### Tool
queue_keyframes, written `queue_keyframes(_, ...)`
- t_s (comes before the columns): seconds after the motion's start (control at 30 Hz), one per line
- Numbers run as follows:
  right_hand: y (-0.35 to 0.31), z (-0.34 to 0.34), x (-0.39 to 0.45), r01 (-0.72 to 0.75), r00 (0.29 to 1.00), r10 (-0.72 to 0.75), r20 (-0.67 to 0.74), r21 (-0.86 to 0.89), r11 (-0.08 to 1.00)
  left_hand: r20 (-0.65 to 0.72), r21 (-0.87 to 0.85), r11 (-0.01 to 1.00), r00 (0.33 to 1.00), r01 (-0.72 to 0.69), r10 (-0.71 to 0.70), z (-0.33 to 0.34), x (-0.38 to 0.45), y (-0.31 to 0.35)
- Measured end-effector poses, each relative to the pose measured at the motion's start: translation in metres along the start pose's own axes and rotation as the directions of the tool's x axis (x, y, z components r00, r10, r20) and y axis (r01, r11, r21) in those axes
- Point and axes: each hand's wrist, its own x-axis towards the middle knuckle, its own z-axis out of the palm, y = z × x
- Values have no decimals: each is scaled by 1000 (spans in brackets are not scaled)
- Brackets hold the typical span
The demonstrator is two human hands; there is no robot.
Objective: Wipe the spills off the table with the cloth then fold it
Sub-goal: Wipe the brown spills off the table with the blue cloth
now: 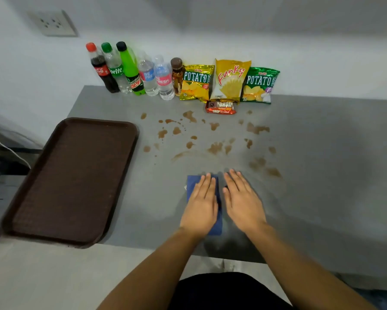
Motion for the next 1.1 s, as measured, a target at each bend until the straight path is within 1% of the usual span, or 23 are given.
queue_keyframes(0.07, 5, 2, 2, -4, 1000, 5, 24, -28, 1000, 40, 73, 995, 996, 73, -76, 16, -2, 6)
queue_keyframes(0.17, 2, 9, 6, -1, 999, 1, 51, -18, 1000, 12, 176, 975, 990, 135, -139, 23, -13, 2)
queue_keyframes(0.3, -17, 23, 12, 23, 997, -22, 71, -10, 1000, -50, 193, 961, 980, 200, -194, 17, -36, -13)
queue_keyframes(0.43, -32, 36, 12, -39, 999, 39, 38, 1, 999, -69, 233, 935, 964, 268, -259, 0, -69, -47)
queue_keyframes(0.57, -35, 46, 10, -71, 997, 71, -4, -35, 997, -52, 217, 913, 938, 345, -342, -28, -85, -96)
queue_keyframes(0.73, -36, 50, 11, -77, 994, 71, -80, -77, 994, -6, 232, 931, 957, 283, -290, -53, -50, -130)
queue_keyframes(0.87, -35, 53, 12, -93, 995, 89, -46, -93, 991, 0, 213, 941, 964, 261, -268, -58, 8, -146)
queue_keyframes(1.0, -36, 55, 13, -111, 992, 103, -77, -109, 988, -2, 198, 963, 982, 185, -189, -51, 70, -137)
queue_keyframes(1.1, -36, 56, 15, -122, 990, 111, -90, -128, 984, 9, 220, 965, 989, 144, -150, -42, 85, -123)
